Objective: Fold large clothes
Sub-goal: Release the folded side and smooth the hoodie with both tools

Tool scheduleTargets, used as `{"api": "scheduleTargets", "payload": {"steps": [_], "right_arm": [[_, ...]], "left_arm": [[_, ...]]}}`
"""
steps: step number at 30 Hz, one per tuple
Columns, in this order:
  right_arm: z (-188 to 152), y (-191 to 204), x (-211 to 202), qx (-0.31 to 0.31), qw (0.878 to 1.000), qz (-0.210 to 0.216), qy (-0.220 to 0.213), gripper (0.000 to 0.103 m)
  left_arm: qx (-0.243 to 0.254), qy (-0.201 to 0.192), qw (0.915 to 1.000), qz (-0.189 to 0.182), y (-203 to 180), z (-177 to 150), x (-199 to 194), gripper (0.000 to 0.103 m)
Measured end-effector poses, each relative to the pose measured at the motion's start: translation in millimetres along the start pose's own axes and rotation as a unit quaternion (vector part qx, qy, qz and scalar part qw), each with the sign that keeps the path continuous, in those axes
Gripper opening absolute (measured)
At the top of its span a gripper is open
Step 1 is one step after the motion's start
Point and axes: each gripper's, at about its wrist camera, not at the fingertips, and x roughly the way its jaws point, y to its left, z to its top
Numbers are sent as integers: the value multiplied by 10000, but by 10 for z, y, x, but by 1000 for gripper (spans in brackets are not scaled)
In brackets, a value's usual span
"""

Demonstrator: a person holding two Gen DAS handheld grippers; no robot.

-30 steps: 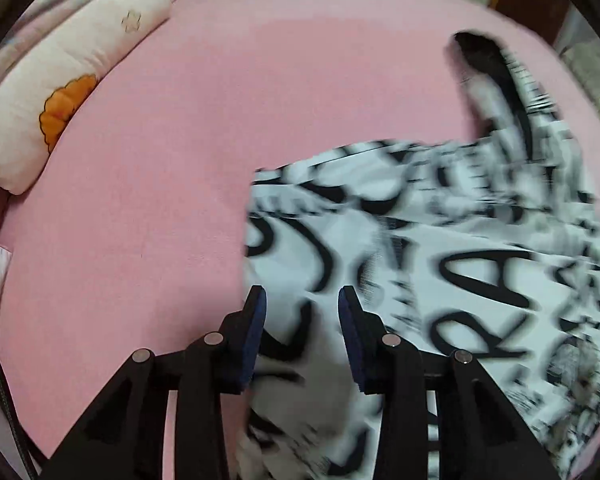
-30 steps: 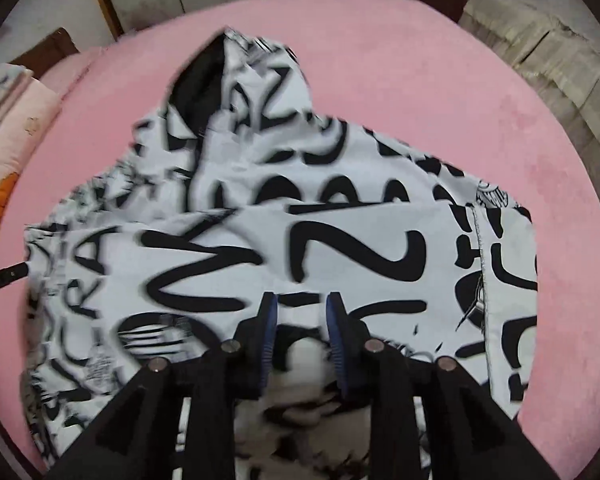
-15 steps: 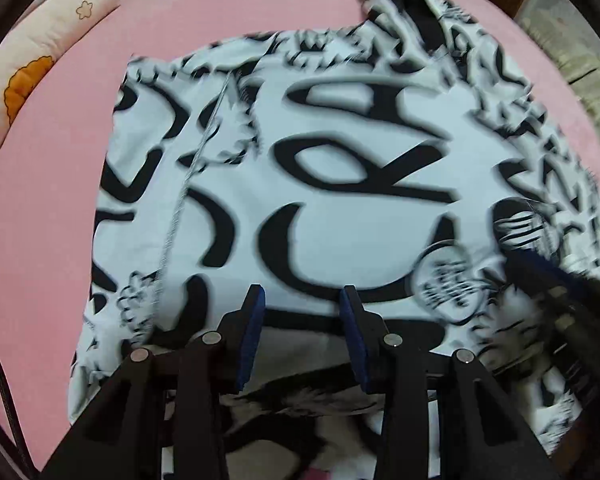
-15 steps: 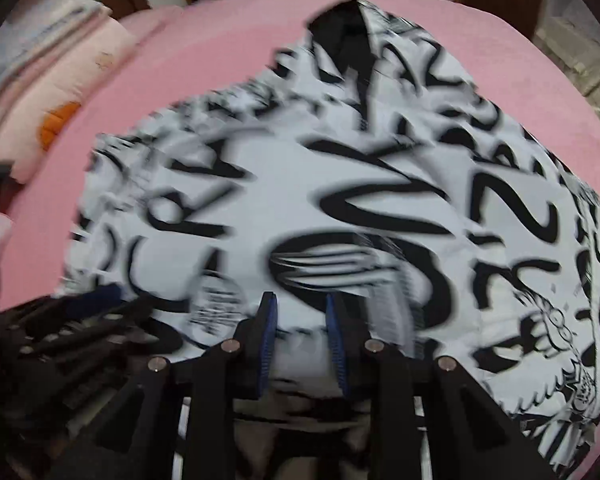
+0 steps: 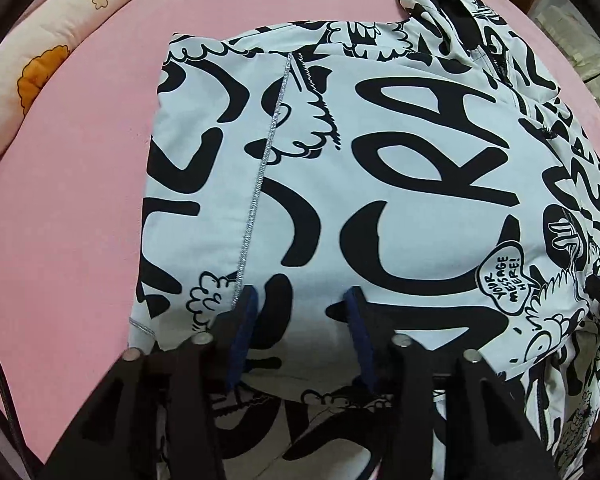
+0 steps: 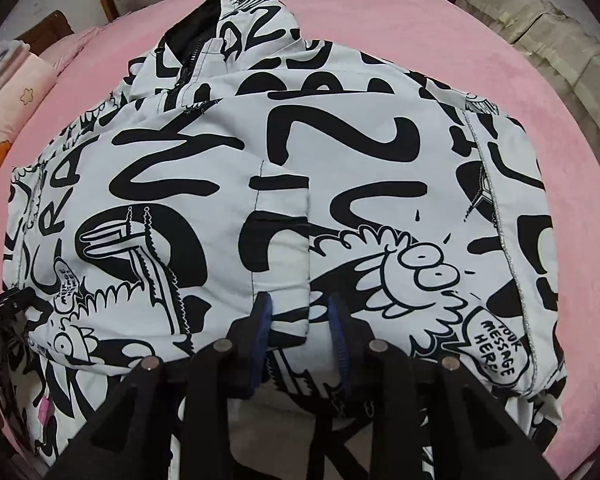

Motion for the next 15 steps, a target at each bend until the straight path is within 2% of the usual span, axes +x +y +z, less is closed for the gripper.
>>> {"api": "scheduleTargets", "payload": {"steps": [2,7,15], "right_arm": [[12,14,-9,60,10000,-21,31,28],[71,20,-186,215,9997,98,108,29],[141,-62,-776,321,9989,346,-52,31]], "left_arm": [[-15,58,10000,43,-39,12,-27,53],[-48,157,9999,46,-108,1,-212,54],[-58,-33,10000,12,-128,-17,-831,60]]}}
